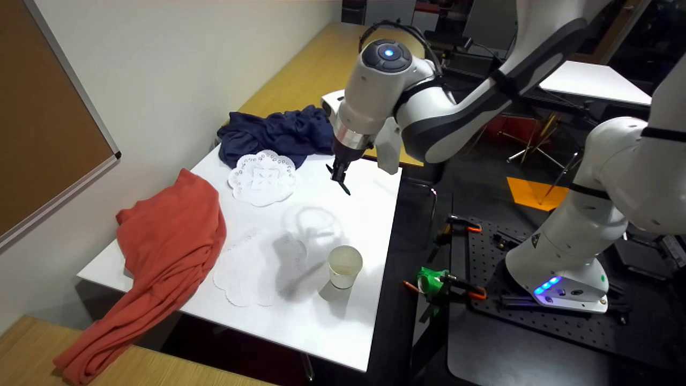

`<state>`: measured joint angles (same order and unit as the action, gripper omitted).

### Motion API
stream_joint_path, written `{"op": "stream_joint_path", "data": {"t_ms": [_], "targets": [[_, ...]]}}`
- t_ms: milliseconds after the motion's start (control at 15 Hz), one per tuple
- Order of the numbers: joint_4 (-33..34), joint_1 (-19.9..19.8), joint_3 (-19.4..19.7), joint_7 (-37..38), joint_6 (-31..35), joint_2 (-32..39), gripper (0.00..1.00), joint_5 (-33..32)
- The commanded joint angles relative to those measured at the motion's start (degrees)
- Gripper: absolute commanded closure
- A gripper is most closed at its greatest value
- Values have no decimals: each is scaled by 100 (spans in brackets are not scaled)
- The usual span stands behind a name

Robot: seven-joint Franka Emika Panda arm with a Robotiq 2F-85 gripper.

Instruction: Remove the pen from the cup and put it on the table

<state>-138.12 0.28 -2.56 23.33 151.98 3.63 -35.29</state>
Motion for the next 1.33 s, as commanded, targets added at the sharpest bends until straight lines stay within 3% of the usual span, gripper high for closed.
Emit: {"op": "stream_joint_path", "data": {"t_ms": [0,333,667,733,867,1267], "targets": [[729,104,148,-553,-167,993,97,405],[1303,233,247,-1278,-299,1920,97,1162],[1632,332,333,-1686,-539,2386,97,1612],[1674,354,348,-1715,-616,2426,63,1643],[1673,420,386,-1679,-715,2402,56,1628],[1020,532,309,-1663,-505,1558,10,1601]]}}
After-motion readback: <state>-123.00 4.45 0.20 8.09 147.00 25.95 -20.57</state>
